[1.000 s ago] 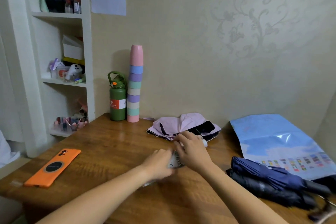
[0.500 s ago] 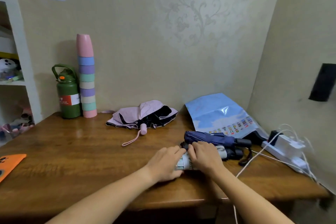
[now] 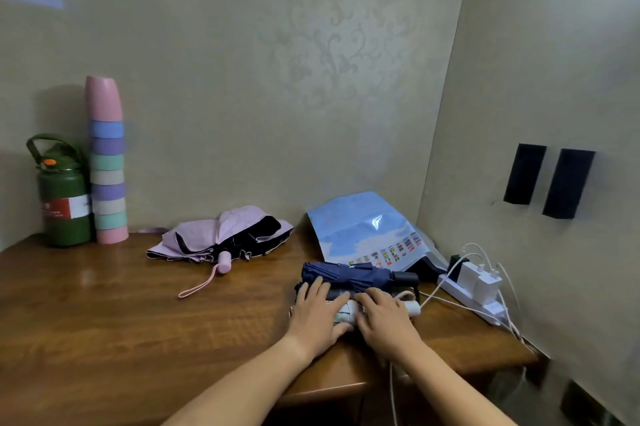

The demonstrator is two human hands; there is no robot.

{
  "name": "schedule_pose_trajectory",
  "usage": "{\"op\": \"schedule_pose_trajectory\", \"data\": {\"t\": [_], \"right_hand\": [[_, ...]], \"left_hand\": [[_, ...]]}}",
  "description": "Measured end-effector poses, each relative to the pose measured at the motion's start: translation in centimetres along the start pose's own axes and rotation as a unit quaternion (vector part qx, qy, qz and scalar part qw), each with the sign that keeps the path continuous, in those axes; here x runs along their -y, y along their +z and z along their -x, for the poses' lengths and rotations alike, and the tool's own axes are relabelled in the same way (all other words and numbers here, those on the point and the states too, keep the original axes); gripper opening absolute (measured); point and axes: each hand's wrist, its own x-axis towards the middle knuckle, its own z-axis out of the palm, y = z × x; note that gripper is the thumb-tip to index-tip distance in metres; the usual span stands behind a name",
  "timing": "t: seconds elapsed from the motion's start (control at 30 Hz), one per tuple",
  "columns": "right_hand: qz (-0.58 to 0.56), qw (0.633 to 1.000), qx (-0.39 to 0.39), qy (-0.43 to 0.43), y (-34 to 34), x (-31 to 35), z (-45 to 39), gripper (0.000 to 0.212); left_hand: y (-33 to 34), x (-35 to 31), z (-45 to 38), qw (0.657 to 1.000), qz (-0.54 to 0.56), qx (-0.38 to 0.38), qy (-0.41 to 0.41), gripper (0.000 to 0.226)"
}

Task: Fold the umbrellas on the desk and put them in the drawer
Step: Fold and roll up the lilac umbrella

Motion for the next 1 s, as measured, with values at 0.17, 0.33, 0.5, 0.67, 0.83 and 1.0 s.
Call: {"op": "schedule_pose_trajectory", "data": {"t": [0.17,0.33,0.5,0.67,0.83,1.0], "right_hand": [[-0.005,1.0,-0.017,0.007,-0.2,1.6,-2.6,0.031],[-0.035,0.998,-0.046,-0.027,1.2,5.0,-7.2,0.02],[-0.032,0.994,-0.062,-0.079,3.4,10.6,-12.3,0.006],[-0.104,0.992,0.025,-0.069,6.3,17.8,-17.0,0.032],[-0.165,0.985,0.056,0.001,10.5,24.1,-20.4,0.068],[-0.214,0.969,0.044,0.117,11.8,27.4,-23.0,0.061]], "left_hand": [[-0.3,1.9,-0.1,0.999,0.019,-0.002,0.041,0.064],[0.7,8.9,1.5,0.982,0.067,-0.097,0.151,0.049],[1.3,17.5,4.2,0.987,0.041,-0.13,0.082,0.033],[1.7,26.0,6.7,0.986,-0.009,-0.151,-0.077,0.028],[0.9,31.5,8.0,0.956,0.077,-0.19,-0.21,0.036],[1.1,32.6,7.4,0.895,0.201,-0.227,-0.328,0.015]]}}
